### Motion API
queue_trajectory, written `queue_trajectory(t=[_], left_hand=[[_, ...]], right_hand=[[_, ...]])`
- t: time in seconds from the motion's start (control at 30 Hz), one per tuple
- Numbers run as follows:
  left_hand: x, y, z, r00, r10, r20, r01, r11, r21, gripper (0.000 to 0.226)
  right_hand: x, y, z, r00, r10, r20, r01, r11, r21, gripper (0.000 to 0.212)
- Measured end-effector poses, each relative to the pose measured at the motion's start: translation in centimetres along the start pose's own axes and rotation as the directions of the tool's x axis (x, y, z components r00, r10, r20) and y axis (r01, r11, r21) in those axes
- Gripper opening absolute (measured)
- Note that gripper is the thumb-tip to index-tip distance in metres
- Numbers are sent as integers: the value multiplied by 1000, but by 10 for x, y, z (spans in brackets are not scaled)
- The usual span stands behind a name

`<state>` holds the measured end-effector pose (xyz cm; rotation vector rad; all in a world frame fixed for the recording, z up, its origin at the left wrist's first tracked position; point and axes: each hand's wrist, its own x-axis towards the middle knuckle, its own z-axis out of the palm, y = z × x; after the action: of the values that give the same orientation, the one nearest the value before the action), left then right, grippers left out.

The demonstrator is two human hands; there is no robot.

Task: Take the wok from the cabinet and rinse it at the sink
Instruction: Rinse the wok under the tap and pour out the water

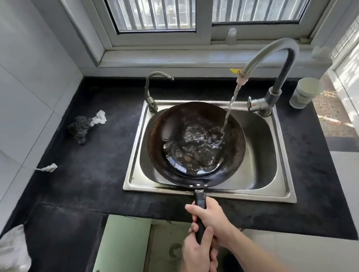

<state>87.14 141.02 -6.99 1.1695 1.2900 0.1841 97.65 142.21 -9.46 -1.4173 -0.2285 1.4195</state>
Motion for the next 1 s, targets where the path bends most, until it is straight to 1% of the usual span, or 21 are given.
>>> queue_trajectory(t=[0.23, 0.4, 0.6, 0.83, 0.9, 1.0], left_hand=[[-5, -19, -5, 999, -25, 28, 25, 1000, 4, 40], [-1, -12, 1, 996, -40, 81, 40, 999, 5, 38], [9, 9, 17, 998, -28, 50, 26, 999, 39, 40], [15, 15, 13, 999, -47, 7, 47, 999, 3, 44], [14, 15, 9, 998, -56, 11, 56, 998, -3, 44], [11, 14, 6, 999, -51, 12, 51, 999, 2, 43]], right_hand=[[-9, 18, 2, 999, 4, -41, -5, 1000, -5, 18], [-8, 13, -8, 998, -19, -57, 19, 1000, 3, 19], [7, -7, -23, 1000, -3, -23, 3, 1000, -24, 15], [15, -16, -16, 999, 26, 34, -25, 999, -23, 15], [14, -14, -12, 999, 26, 29, -25, 999, -30, 14], [10, -11, -6, 999, 33, -24, -34, 999, -23, 15]])
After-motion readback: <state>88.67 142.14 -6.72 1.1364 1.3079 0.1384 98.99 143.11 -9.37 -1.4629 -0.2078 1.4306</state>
